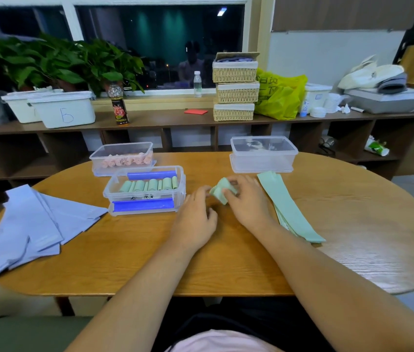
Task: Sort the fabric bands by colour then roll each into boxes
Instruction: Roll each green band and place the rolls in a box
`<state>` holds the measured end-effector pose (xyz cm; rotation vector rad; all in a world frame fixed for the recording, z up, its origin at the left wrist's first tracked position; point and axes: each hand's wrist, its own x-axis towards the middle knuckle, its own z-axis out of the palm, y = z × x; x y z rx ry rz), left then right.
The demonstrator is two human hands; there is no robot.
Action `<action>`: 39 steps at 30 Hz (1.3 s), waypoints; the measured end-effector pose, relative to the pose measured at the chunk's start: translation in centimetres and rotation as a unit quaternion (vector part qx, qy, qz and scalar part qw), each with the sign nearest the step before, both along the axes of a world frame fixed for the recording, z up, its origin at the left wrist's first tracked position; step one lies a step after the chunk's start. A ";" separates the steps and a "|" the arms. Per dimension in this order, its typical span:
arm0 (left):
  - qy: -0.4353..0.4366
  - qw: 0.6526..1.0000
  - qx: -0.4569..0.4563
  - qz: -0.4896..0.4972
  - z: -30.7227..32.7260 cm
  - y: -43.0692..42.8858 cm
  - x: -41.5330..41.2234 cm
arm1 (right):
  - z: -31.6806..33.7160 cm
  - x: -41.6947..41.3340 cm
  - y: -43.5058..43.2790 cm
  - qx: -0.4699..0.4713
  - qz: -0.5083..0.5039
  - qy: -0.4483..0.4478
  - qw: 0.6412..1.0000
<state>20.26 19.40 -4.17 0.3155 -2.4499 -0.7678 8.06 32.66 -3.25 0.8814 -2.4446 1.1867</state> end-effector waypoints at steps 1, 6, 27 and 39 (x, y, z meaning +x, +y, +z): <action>0.009 1.000 0.019 0.003 -0.1 -0.1 -0.1 | 0.3 0.6 0.2 -0.093 0.024 -0.104 0.990; 0.022 0.998 0.060 -0.011 0.1 -0.4 -0.2 | 1.2 2.8 1.8 -0.372 0.176 -0.474 0.778; 0.067 0.995 0.024 -0.064 0.7 0.5 0.7 | 0.9 4.9 2.4 -0.255 0.246 -0.457 0.816; 0.016 0.997 -0.061 -0.052 0.3 0.2 0.2 | -0.1 5.4 2.1 -0.178 0.171 -0.304 0.920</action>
